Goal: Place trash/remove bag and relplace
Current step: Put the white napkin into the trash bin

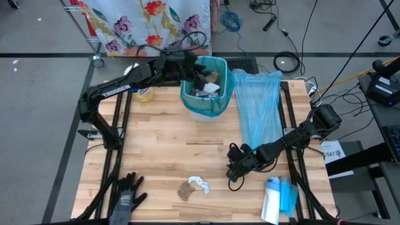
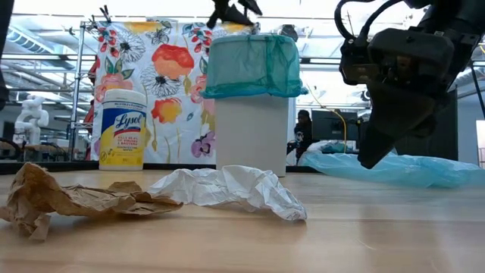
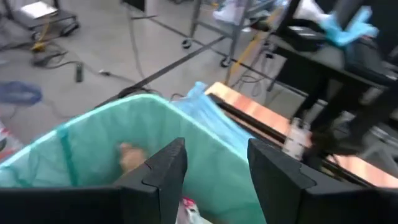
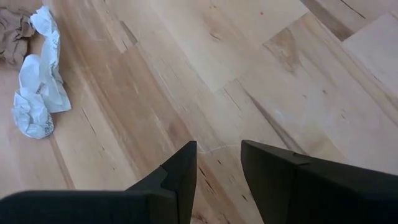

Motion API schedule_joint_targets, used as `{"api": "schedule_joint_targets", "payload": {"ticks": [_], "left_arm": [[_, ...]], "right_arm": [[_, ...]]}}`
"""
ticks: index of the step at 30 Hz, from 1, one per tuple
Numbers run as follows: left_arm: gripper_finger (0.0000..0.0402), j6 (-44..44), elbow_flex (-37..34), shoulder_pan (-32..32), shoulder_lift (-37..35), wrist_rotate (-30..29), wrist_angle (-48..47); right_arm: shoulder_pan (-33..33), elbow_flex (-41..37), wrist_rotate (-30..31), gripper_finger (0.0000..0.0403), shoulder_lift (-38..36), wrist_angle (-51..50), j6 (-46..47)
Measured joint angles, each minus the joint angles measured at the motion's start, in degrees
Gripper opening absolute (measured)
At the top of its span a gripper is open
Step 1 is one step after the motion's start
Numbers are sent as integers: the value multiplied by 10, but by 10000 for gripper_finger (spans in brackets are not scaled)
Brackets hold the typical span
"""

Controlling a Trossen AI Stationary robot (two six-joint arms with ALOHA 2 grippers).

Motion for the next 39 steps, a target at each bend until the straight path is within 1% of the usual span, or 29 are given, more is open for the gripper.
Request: {"api": "schedule_joint_targets", "payload": {"ticks": [5,8,11,13,15,17,20,23,26,28,30,33,36,39], "left_arm": [[173,11,1,-52,-39,-7,-47],[173,6,1,-92,-57,-20,-109],[173,-14,1,-139,-69,-43,-192],[173,-39,1,-175,-72,-69,-252],[173,-65,-1,-219,-72,-108,-297],[173,-93,-17,-263,-73,-150,-317],[173,-141,-61,-321,-73,-177,-309],[173,-211,-116,-370,-72,-197,-306],[173,-276,-182,-414,-73,-201,-272],[173,-291,-226,-443,-72,-201,-225],[173,-288,-264,-467,-72,-201,-176],[173,-247,-312,-492,-70,-185,-107],[173,-197,-340,-497,-54,-162,-70],[173,-145,-347,-496,-24,-134,-51]], "right_arm": [[0,0,-2,116,0,1,0],[0,0,-2,116,0,1,0],[1,0,-3,116,0,2,0],[1,0,-3,116,0,1,0],[1,0,-3,116,0,2,0],[1,0,-3,116,0,2,-1],[1,0,-4,116,0,2,-3],[1,0,-4,116,0,2,-4],[1,0,-4,116,0,3,-4],[1,0,-4,116,0,2,-8],[1,0,-4,116,0,2,-15],[1,0,-4,116,0,2,-17],[2,0,-5,116,0,3,-17],[5,0,-6,116,0,2,-18]]}}
